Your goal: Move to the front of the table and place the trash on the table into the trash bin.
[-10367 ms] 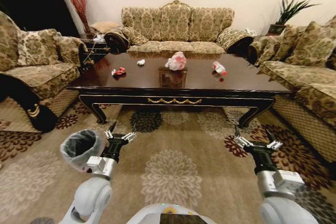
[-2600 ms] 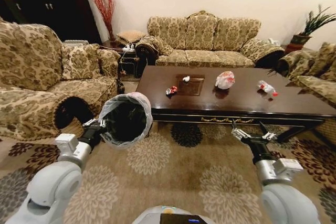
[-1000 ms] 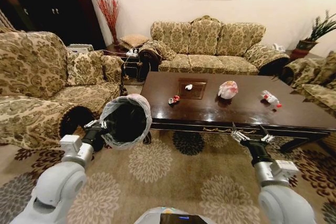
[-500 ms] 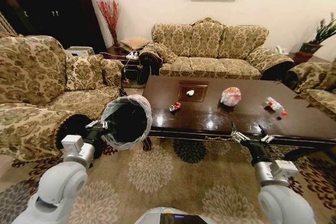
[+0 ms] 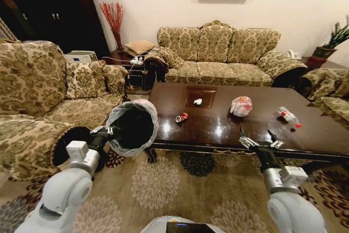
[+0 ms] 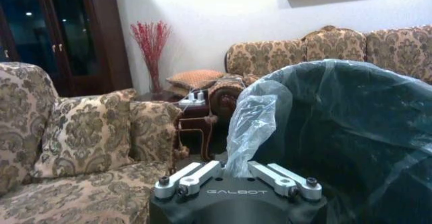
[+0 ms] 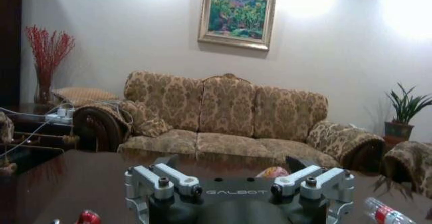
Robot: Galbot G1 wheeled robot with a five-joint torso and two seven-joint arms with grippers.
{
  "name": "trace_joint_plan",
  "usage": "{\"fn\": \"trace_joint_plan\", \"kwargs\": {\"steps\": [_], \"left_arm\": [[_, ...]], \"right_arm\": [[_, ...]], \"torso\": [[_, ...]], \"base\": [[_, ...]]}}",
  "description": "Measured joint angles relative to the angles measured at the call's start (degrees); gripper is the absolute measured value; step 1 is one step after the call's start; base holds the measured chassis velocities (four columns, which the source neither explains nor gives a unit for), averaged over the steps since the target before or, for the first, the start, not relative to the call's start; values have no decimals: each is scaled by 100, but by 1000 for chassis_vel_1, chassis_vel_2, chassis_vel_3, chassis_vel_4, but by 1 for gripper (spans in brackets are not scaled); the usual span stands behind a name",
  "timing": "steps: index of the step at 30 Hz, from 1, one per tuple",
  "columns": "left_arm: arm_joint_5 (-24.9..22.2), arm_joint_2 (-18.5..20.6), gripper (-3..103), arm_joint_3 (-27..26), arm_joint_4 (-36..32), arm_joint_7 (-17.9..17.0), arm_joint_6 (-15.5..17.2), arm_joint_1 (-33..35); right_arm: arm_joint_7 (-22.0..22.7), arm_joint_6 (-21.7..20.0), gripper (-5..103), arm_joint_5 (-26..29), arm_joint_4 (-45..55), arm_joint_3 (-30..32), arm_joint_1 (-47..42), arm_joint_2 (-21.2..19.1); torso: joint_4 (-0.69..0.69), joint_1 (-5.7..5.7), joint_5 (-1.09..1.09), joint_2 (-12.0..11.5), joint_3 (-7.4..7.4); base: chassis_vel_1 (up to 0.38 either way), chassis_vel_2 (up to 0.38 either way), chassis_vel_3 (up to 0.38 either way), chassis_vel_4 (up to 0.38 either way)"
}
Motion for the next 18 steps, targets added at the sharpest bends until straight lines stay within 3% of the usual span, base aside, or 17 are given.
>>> {"fn": "trace_joint_plan", "kwargs": {"steps": [12, 16, 18], "left_arm": [[54, -52, 1, 106, 43, -15, -10, -11], [49, -105, 1, 155, 62, -28, -113, -6], [42, -171, 1, 219, 93, -48, -320, 18]], "right_arm": [[-22, 43, 100, -2, -111, -31, 39, 16], [-30, 75, 100, 26, -243, -114, 147, -29], [-52, 100, 100, 89, -594, -276, 427, -107]], "torso": [[0, 143, 0, 337, 189], [-1, 176, 0, 419, 238], [-1, 195, 0, 457, 264]], "base": [[-81, 81, 87, -82], [-71, 65, 79, -75], [-76, 65, 57, -54]]}}
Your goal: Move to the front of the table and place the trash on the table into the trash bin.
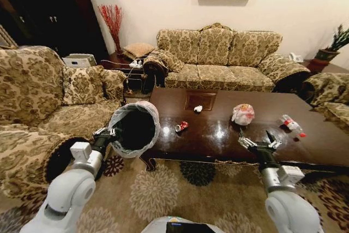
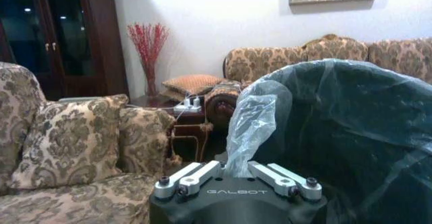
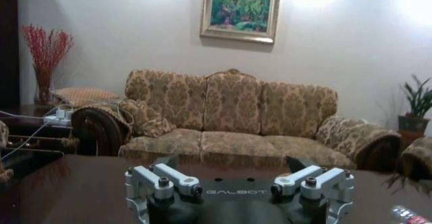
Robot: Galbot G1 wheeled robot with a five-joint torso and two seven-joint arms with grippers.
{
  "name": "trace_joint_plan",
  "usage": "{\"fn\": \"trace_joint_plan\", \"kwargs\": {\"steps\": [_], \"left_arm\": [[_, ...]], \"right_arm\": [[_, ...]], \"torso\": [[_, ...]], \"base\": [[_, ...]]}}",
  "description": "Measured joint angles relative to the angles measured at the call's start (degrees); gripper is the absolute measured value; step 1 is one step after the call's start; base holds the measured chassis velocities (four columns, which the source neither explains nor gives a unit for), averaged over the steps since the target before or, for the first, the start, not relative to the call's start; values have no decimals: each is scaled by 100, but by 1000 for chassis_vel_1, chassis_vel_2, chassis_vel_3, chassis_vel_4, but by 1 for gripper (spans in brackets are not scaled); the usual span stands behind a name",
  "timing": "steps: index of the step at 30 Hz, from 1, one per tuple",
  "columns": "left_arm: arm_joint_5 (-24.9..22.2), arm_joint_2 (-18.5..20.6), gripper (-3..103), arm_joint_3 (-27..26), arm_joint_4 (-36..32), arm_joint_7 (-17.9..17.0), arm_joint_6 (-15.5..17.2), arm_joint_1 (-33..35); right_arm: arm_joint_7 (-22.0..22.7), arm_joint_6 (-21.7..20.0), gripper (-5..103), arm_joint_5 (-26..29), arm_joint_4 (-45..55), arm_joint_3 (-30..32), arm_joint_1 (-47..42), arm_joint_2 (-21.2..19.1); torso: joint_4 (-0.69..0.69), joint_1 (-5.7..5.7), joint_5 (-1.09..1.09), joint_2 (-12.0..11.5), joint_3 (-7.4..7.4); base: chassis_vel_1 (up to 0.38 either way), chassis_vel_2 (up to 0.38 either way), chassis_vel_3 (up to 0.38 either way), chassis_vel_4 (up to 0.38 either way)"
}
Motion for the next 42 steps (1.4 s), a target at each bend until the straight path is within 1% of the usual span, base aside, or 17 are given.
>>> {"fn": "trace_joint_plan", "kwargs": {"steps": [4, 7, 9, 10, 12, 14, 19, 25, 27, 28, 29, 32, 33, 36, 37, 39, 42], "left_arm": [[11, -33, 1, 5, 25, -3, -117, 66], [62, -83, 1, -117, 133, -6, -339, 231], [77, -92, 1, -159, 161, -9, -378, 255], [96, -111, 1, -277, 206, -17, -434, 312], [97, -119, 1, -348, 214, -17, -446, 347], [86, -147, 1, -556, 216, -22, -480, 456], [52, -48, 1, -620, 235, -28, -507, 472], [20, 10, 1, -608, 253, -19, -509, 468], [0, 21, 1, -677, 252, -17, -508, 505], [-17, 49, 1, -681, 252, -16, -508, 500], [-17, 49, 1, -681, 252, -16, -508, 500], [-67, 83, 1, -700, 233, 4, -508, 510], [-67, 83, 1, -700, 233, 4, -508, 510], [-69, 83, 1, -707, 205, 4, -508, 523], [-69, 83, 1, -707, 205, 4, -508, 523], [-69, 83, 1, -687, 202, 4, -508, 516], [-67, 81, 1, -626, 217, 7, -508, 477]], "right_arm": [[-25, 64, 100, -13, -388, -158, 264, -58], [-108, 114, 100, 105, -900, -566, 697, -256], [-110, 114, 100, 148, -979, -664, 790, -303], [-93, 111, 100, 234, -1205, -967, 1070, -415], [-58, 109, 100, 260, -1367, -1201, 1287, -477], [15, 121, 100, 252, -1822, -1853, 1893, -522], [257, 128, 100, 257, -2564, -2820, 2726, -359], [633, 28, 100, 542, -3213, -3467, 3268, -68], [1046, -87, 100, 1027, -3556, -3786, 3624, 131], [1276, -142, 100, 1286, -3646, -3877, 3756, 204], [1276, -142, 100, 1286, -3646, -3877, 3756, 204], [1887, -310, 100, 2065, -3891, -4039, 4208, 529], [1887, -310, 100, 2065, -3891, -4039, 4208, 529], [2291, -597, 100, 2653, -4079, -4033, 4507, 771], [2291, -597, 100, 2653, -4079, -4033, 4507, 771], [2523, -872, 100, 3135, -4183, -3989, 4643, 839], [2643, -1006, 100, 3441, -4442, -3954, 4835, 912]], "torso": [[-1, 4, 2, 5, 6], [0, -1, 0, 6, 3], [-1, -3, 0, 5, 2], [0, -7, -2, 2, -2], [1, -7, 0, -1, -4], [1, -9, -2, -12, -7], [3, -12, 0, -25, -13], [-2, -18, -2, -34, -20], [2, -21, 1, -40, -22], [2, -21, -1, -41, -23], [2, -21, -1, -41, -23], [0, -22, -1, -46, -26], [0, -22, -1, -46, -26], [2, -24, 0, -51, -29], [2, -24, 0, -51, -29], [1, -26, -2, -53, -30], [0, -28, 0, -55, -32]], "base": [[-16, 14, 11, -12], [0, 0, 0, 0], [0, 0, 0, 0], [0, 0, 0, 0], [0, 0, 0, 0], [0, 0, 0, 0], [0, 0, 0, 0], [0, 0, 0, 0], [0, 0, 0, 0], [0, 0, 0, 0], [0, 0, 0, 0], [0, 0, 0, 0], [0, 0, 0, 0], [0, 0, 0, 0], [0, 0, 0, 0], [0, 0, 0, 0], [0, 0, 0, 0]]}}
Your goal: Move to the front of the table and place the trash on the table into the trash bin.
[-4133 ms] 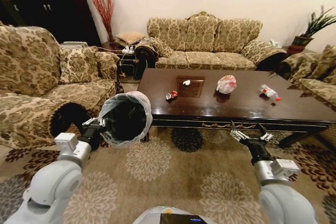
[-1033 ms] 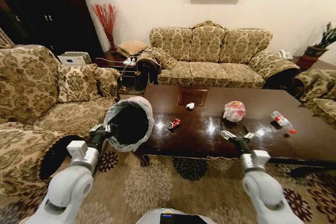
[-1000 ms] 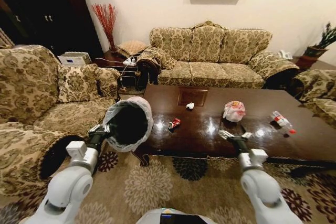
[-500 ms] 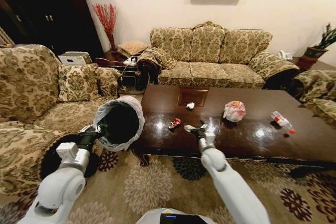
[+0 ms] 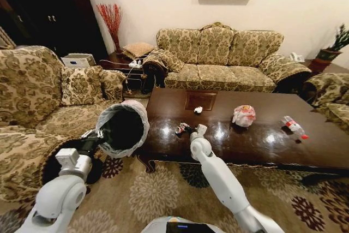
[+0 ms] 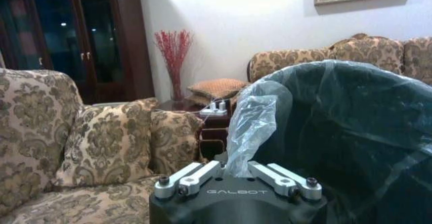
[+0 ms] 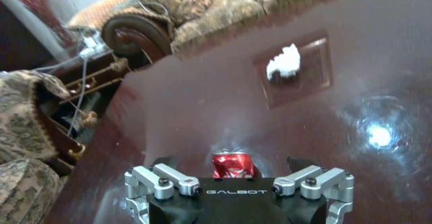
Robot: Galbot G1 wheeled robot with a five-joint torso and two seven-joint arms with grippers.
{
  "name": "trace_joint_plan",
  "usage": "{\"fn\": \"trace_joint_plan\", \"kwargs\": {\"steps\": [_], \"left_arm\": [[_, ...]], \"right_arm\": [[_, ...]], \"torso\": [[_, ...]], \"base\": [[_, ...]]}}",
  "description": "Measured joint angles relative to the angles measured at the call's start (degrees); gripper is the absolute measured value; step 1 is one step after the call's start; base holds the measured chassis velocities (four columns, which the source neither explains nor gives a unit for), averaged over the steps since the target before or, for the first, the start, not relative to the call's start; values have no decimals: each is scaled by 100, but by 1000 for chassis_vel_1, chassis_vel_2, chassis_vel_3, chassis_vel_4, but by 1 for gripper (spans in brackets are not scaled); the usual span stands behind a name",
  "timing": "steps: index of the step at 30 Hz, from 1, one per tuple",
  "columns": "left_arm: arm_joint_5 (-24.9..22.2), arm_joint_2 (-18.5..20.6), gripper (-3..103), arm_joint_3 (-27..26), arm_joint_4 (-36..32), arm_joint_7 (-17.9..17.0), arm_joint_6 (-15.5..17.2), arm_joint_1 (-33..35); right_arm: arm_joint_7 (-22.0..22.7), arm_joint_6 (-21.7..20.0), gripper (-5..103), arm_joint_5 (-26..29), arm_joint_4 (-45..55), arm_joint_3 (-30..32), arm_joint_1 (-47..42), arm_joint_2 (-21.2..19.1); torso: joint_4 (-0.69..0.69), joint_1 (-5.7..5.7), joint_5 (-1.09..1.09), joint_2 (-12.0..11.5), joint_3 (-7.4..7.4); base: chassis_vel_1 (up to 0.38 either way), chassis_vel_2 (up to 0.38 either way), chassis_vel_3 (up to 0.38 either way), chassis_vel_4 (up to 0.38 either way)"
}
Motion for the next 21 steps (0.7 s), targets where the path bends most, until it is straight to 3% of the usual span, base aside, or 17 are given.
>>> {"fn": "trace_joint_plan", "kwargs": {"steps": [14, 16, 18, 20, 21], "left_arm": [[21, -19, 1, 143, 103, 7, -2, -146], [15, -19, 1, 140, 105, 8, -5, -167], [13, -19, 1, 138, 106, 9, -6, -172], [9, -27, 1, 137, 114, 13, -13, -194], [3, -36, 1, 143, 115, 13, -15, -214]], "right_arm": [[-108, -346, 102, 232, -1314, -42, 811, 302], [-109, -442, 93, 271, -1407, -83, 895, 342], [-109, -460, 93, 283, -1419, -95, 905, 347], [-114, -513, 83, 305, -1504, -149, 930, 386], [-133, -518, 71, 285, -1594, -176, 933, 432]], "torso": [[1, -1, 0, -7, -4], [0, -2, -1, -8, -4], [0, -2, -1, -8, -4], [0, -4, -1, -8, -6], [1, -4, 0, -9, -6]], "base": [[0, 0, 0, 0], [0, 0, 0, 0], [0, 0, 0, 0], [0, 0, 0, 0], [0, 0, 0, 0]]}}
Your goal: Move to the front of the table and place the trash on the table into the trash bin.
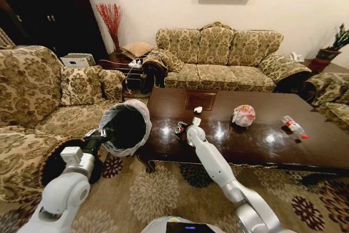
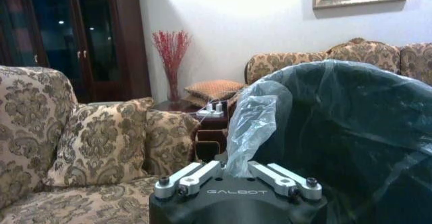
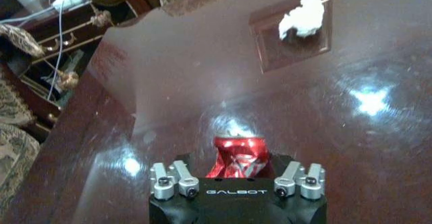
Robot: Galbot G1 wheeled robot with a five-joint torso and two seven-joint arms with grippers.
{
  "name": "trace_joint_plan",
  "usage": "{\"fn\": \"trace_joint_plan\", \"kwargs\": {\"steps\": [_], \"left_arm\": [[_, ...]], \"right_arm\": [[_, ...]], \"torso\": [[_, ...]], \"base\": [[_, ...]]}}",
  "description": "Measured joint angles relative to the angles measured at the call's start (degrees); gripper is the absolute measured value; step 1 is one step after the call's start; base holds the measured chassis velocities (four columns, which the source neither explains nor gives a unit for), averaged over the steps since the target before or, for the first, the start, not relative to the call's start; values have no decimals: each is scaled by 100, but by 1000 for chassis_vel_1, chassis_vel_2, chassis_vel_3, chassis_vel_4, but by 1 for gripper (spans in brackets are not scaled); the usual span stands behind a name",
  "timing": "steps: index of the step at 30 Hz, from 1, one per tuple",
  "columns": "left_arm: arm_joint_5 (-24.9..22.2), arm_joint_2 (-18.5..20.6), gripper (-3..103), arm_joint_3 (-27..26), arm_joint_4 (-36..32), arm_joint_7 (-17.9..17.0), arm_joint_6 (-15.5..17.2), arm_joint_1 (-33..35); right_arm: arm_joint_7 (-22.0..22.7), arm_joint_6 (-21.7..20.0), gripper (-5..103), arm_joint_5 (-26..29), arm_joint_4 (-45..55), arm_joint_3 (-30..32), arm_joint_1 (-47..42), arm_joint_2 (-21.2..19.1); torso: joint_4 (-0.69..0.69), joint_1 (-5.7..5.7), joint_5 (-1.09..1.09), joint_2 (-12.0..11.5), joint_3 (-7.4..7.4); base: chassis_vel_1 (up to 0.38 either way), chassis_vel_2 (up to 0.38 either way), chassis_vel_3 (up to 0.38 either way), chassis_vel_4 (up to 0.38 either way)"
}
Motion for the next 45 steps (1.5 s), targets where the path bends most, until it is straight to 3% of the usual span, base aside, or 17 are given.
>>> {"fn": "trace_joint_plan", "kwargs": {"steps": [8, 15, 21, 24, 25, 28, 29, 32, 33, 35, 36, 39, 43, 45], "left_arm": [[-6, -27, 1, 17, -39, 9, -1, -9], [-10, -25, 1, 3, -90, 12, -6, 17], [-25, 3, 1, 9, -133, 13, -6, 21], [-222, 230, 1, 37, -135, 7, 99, -38], [-222, 230, 1, 37, -135, 7, 99, -38], [-571, 809, 1, 290, -25, -62, 318, -374], [-571, 809, 1, 290, -25, -62, 318, -374], [-1059, 1517, 1, 678, 278, -113, 483, -823], [-1059, 1517, 1, 678, 278, -113, 483, -823], [-1422, 1945, 1, 927, 538, -106, 634, -1172], [-1422, 1945, 1, 927, 538, -106, 634, -1172], [-2154, 2614, 1, 1214, 914, -35, 1005, -1716], [-2512, 2965, 1, 1256, 1075, 56, 1228, -1928], [-2818, 3230, 1, 1246, 1156, 118, 1339, -2000]], "right_arm": [[-51, 0, 39, -118, -206, 29, 23, 110], [-71, 22, 20, -165, -100, 34, -74, 37], [24, 100, 14, -295, 245, -5, -131, -169], [161, 191, 14, -232, 1183, -176, -84, -786], [161, 191, 14, -232, 1183, -176, -84, -786], [53, 197, 14, 116, 2464, -346, 106, -1753], [53, 197, 14, 116, 2464, -346, 106, -1753], [-534, 196, 14, 397, 3510, -381, 308, -2630], [-534, 196, 14, 397, 3510, -381, 308, -2630], [-887, 226, 14, 724, 4050, -364, 459, -3018], [-887, 226, 14, 724, 4050, -364, 459, -3018], [-1561, 446, 14, 1017, 4639, -565, 690, -3262], [-1931, 502, 14, 1138, 4851, -820, 922, -3233], [-2142, 520, 14, 1333, 4972, -1232, 1278, -3095]], "torso": [[0, 0, 1, -1, -2], [0, -1, 1, -2, -2], [0, -1, 1, -5, 0], [1, -1, 4, -5, 0], [1, -1, 4, -5, 0], [-3, -1, 0, -5, -2], [-3, -1, 0, -5, -2], [-3, -1, 2, -5, -1], [-3, -1, 2, -5, -1], [-3, 0, -3, -5, -1], [-3, 0, -3, -5, -1], [-2, -1, -1, -5, -2], [-2, 0, 0, -5, -2], [0, 0, -1, -5, -2]], "base": [[0, 0, 0, 0], [0, 0, 0, 0], [0, 0, 0, 0], [0, 0, 0, 0], [0, 0, 0, 0], [0, 0, 0, 0], [0, 0, 0, 0], [0, 0, 0, 0], [0, 0, 0, 0], [0, 0, 0, 0], [0, 0, 0, 0], [0, 0, 0, 0], [0, 0, 0, 0], [0, 0, 0, 0]]}}
